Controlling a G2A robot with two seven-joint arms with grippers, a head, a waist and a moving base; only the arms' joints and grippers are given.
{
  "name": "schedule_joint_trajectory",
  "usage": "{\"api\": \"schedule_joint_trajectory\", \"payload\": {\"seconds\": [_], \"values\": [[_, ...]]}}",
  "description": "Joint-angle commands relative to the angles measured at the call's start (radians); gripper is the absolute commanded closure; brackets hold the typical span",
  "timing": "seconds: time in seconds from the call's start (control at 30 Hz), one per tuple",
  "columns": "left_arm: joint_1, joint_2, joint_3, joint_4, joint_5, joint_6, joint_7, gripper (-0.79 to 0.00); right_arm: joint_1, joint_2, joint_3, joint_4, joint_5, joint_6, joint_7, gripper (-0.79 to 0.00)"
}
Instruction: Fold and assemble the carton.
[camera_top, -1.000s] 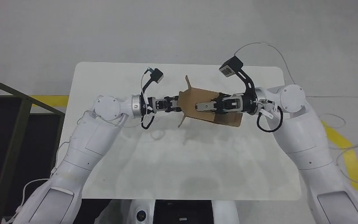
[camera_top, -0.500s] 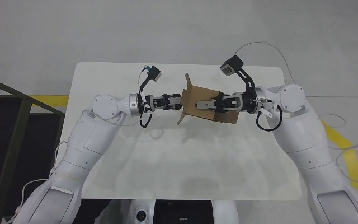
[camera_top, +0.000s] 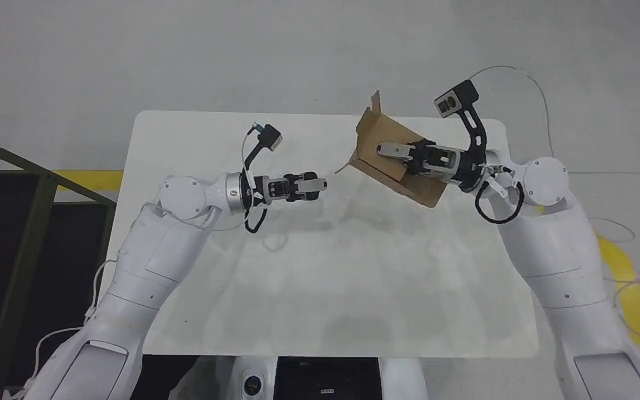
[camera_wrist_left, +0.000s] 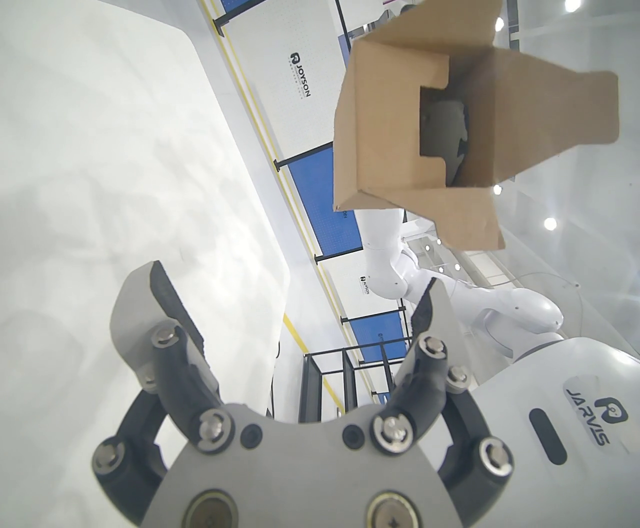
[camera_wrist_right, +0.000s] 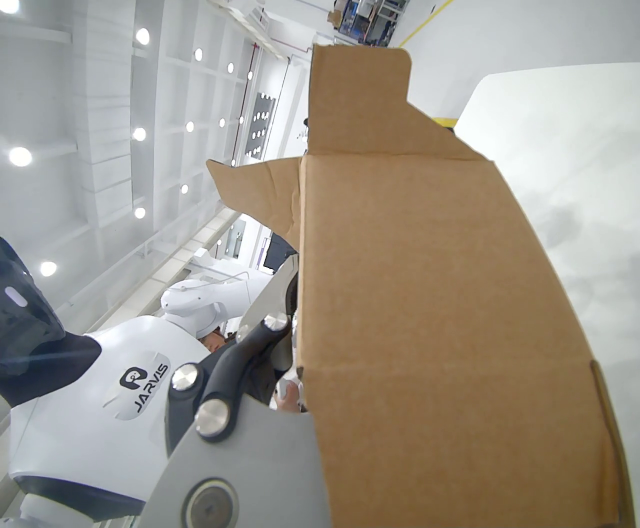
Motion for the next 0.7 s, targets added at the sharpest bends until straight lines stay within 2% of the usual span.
{"api": "schedule_joint_trajectory", "payload": {"seconds": [0.0, 0.27, 0.67], "values": [[0.001, -0.001, 0.007, -0.012, 0.003, 0.002, 0.000, -0.785, -0.003, 0.000, -0.002, -0.006, -0.016, 0.016, -0.021, 0.000], [-0.014, -0.007, 0.029, -0.023, 0.013, 0.007, 0.006, -0.785, 0.003, -0.009, -0.045, -0.021, -0.063, 0.049, -0.064, 0.000], [-0.027, -0.003, 0.001, 0.005, -0.006, 0.001, 0.010, -0.785, 0.006, -0.011, -0.055, -0.027, -0.070, 0.045, -0.014, 0.000]]}}
